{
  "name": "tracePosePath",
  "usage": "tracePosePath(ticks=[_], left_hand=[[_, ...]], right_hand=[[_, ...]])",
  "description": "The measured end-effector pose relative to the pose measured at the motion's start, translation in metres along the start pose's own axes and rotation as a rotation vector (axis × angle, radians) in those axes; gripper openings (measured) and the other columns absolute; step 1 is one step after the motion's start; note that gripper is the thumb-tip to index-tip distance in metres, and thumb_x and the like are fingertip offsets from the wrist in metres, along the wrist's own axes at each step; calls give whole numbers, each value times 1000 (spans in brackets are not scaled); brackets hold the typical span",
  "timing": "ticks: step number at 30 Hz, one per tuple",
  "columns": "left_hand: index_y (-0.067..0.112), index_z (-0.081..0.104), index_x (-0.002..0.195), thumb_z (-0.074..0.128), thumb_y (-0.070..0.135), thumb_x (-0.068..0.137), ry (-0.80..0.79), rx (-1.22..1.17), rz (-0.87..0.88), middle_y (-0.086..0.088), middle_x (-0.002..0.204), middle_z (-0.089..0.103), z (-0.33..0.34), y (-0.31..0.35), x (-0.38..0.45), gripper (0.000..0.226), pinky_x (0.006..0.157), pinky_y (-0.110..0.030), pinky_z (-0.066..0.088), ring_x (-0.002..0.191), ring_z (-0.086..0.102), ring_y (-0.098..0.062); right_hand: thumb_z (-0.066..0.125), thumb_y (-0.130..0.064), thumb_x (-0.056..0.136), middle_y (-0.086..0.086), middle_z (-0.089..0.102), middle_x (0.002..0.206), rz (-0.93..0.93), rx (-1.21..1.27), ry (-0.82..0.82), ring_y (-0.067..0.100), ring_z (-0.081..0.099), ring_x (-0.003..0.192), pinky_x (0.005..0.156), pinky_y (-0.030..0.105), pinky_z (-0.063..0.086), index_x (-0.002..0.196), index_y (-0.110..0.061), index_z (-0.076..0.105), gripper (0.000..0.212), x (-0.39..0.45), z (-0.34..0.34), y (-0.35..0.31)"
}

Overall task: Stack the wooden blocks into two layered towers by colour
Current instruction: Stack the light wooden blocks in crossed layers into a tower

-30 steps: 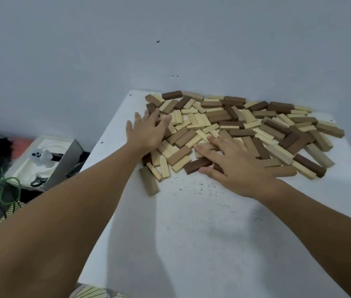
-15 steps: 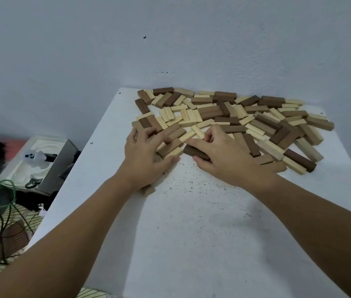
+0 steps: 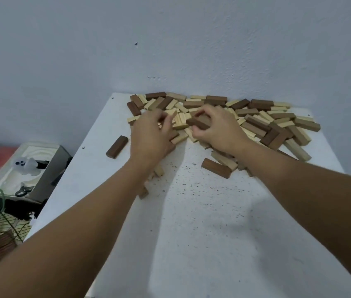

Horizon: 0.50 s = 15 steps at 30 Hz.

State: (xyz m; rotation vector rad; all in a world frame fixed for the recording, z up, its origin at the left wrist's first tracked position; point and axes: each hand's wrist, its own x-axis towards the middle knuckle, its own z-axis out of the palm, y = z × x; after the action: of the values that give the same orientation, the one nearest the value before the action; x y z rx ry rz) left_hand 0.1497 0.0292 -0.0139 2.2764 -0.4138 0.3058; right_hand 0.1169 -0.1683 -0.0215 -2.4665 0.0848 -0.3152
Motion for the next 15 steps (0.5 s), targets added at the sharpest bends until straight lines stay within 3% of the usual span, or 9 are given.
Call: tracePosePath(ticks=[2,5,9,12,13,15], left_hand=[[17,73,117,56,40,105,-105,-31,-133,5,109,72,7,16,24,31,75,-30,42,102,66,-13],[23,59,143,55,50,103,-204,138,-110,-3,143,58,14,10,36,49,98,-38,42,135,49,-26],[44,48,147,56,75,90,-211,330,-129,-12,156,38,-5,-18,3,65,117,-54,31,145,30,-40],[57,30,151,47,92,79,-394,454,-316,-16,168,11,-25,-33,-21,82,124,-61,12,154,6,-48],[58,25,153,44,92,79,-450,474,-349,-16,169,7,-27,-36,-25,84,124,-60,9,154,4,-49],[55,27,155,41,88,85,-451,489,-318,-16,166,15,-27,-40,-30,79,121,-56,16,150,15,-46]], right_hand=[[69,-38,96,10,55,134,94,26,63,24,57,121,93,20,39,143,-23,54,52,19,-3,4],[63,-43,100,13,40,152,169,3,34,24,40,141,105,24,28,156,-21,37,66,20,-4,8],[65,-49,97,2,44,144,24,-36,10,20,32,143,113,31,29,150,-28,45,59,-29,3,5],[62,-69,90,-4,40,143,-79,-229,-130,18,28,137,116,39,29,147,-36,48,67,-63,6,3],[58,-75,87,-5,37,148,-88,-274,-189,17,23,138,119,43,26,147,-39,48,70,-70,7,4],[50,-80,87,-4,32,153,-114,-315,-236,16,19,136,121,48,23,143,-42,52,67,-78,11,8]])
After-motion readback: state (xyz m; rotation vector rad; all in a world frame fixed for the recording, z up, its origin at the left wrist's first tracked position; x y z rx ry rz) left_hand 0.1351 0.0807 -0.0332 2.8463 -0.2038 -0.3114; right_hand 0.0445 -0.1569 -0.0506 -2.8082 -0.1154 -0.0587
